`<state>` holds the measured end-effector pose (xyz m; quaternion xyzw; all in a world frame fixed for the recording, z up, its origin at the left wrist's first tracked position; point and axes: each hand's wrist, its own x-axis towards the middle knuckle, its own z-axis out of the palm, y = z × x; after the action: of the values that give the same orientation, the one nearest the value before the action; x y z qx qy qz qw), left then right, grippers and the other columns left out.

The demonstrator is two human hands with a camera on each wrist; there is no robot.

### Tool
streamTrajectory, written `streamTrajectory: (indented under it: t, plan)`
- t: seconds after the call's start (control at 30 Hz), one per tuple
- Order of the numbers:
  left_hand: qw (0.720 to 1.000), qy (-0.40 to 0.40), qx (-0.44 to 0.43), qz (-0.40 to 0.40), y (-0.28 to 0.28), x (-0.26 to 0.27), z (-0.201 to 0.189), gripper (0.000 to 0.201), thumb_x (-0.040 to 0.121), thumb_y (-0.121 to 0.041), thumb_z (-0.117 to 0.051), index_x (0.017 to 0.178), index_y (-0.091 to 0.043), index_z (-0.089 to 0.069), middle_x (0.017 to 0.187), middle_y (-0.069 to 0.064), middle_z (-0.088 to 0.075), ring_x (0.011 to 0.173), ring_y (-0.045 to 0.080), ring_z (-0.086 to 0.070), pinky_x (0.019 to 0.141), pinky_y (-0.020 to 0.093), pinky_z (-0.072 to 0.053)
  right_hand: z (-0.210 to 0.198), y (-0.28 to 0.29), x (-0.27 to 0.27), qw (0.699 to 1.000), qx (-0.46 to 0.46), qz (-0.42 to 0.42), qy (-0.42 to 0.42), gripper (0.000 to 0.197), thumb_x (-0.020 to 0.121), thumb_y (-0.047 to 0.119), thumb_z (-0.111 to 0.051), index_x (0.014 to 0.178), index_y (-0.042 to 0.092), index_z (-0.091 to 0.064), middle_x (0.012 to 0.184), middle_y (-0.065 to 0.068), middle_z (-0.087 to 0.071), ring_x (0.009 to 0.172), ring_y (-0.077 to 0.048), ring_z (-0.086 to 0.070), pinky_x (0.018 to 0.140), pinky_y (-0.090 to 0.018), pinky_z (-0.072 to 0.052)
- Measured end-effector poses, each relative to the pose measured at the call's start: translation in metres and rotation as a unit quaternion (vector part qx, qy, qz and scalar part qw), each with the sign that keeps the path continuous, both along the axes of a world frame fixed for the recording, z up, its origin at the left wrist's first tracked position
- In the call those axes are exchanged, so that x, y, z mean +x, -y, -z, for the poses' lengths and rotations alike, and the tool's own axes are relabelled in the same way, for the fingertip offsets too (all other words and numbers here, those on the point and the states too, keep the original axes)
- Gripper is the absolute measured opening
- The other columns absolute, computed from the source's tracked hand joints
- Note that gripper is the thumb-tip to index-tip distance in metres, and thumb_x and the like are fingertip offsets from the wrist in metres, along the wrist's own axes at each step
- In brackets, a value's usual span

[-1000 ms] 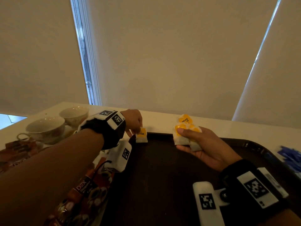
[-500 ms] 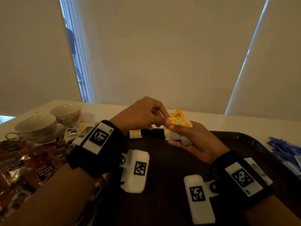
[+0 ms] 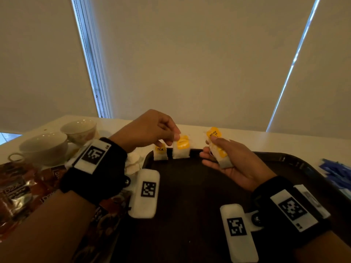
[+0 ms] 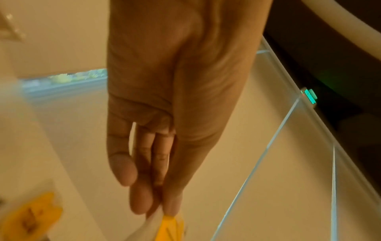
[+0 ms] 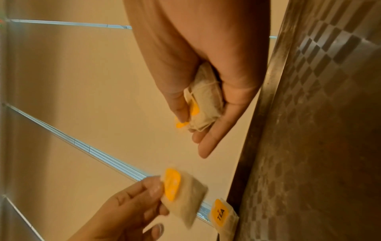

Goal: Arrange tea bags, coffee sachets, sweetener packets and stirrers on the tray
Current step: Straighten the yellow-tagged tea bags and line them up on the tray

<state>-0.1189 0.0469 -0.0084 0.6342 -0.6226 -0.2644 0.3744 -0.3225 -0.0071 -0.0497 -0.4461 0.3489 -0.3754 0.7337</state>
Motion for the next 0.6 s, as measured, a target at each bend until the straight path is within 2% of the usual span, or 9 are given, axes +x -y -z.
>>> streamTrajectory:
  t: [0.1, 0.2, 0.4, 0.5, 0.6]
  plan:
    - [0.993, 0.102, 0.059, -0.019, 0.007, 0.016, 0.000, 0.004, 0.083, -0.015, -0.069, 0.086, -0.012, -0.068, 0.076, -0.001, -0.070, 0.060, 0.002, -0.061, 0.053, 0.015, -0.046, 0.001, 0.002, -0.001, 1.000, -0.004, 0.003, 0.001, 0.024, 0.092, 0.021, -0.057, 0.109, 0.004, -0.058, 0.087, -0.014, -0.067, 0.081, -0.023, -0.070, 0.065, -0.033, -0.060]
    - [0.979, 0.164, 0.115, -0.026, 0.014, 0.029, 0.009, 0.003, 0.084, -0.017, -0.069, 0.083, -0.015, -0.068, 0.077, -0.002, -0.068, 0.060, 0.004, -0.057, 0.051, 0.016, -0.041, 0.001, 0.000, 0.000, 1.000, -0.003, -0.002, -0.006, 0.020, 0.092, 0.021, -0.057, 0.106, 0.006, -0.059, 0.088, -0.014, -0.066, 0.085, -0.025, -0.068, 0.066, -0.033, -0.060]
    - [0.968, 0.217, 0.115, -0.058, 0.026, 0.041, 0.024, 0.007, 0.082, -0.019, -0.071, 0.084, -0.014, -0.066, 0.073, -0.007, -0.059, 0.061, 0.005, -0.051, 0.049, 0.013, -0.037, 0.001, 0.000, -0.001, 1.000, -0.003, -0.010, -0.015, 0.026, 0.091, 0.022, -0.058, 0.111, 0.006, -0.058, 0.092, -0.014, -0.067, 0.093, -0.027, -0.068, 0.068, -0.034, -0.060]
    - [0.966, 0.228, 0.099, -0.069, 0.028, 0.045, 0.026, 0.013, 0.081, -0.017, -0.072, 0.090, -0.008, -0.069, 0.073, -0.007, -0.055, 0.065, 0.005, -0.047, 0.054, 0.016, -0.037, 0.000, -0.002, 0.000, 1.000, -0.003, -0.012, -0.020, 0.028, 0.090, 0.023, -0.059, 0.112, 0.006, -0.058, 0.095, -0.014, -0.067, 0.095, -0.026, -0.068, 0.070, -0.034, -0.060]
    - [0.961, 0.241, 0.117, -0.070, 0.031, 0.047, 0.029, 0.012, 0.082, -0.019, -0.071, 0.089, -0.010, -0.067, 0.079, -0.009, -0.052, 0.068, 0.006, -0.046, 0.056, 0.017, -0.037, -0.001, -0.003, 0.001, 1.000, 0.003, -0.006, -0.026, 0.027, 0.089, 0.021, -0.060, 0.111, 0.006, -0.058, 0.103, -0.015, -0.065, 0.092, -0.023, -0.067, 0.066, -0.032, -0.060]
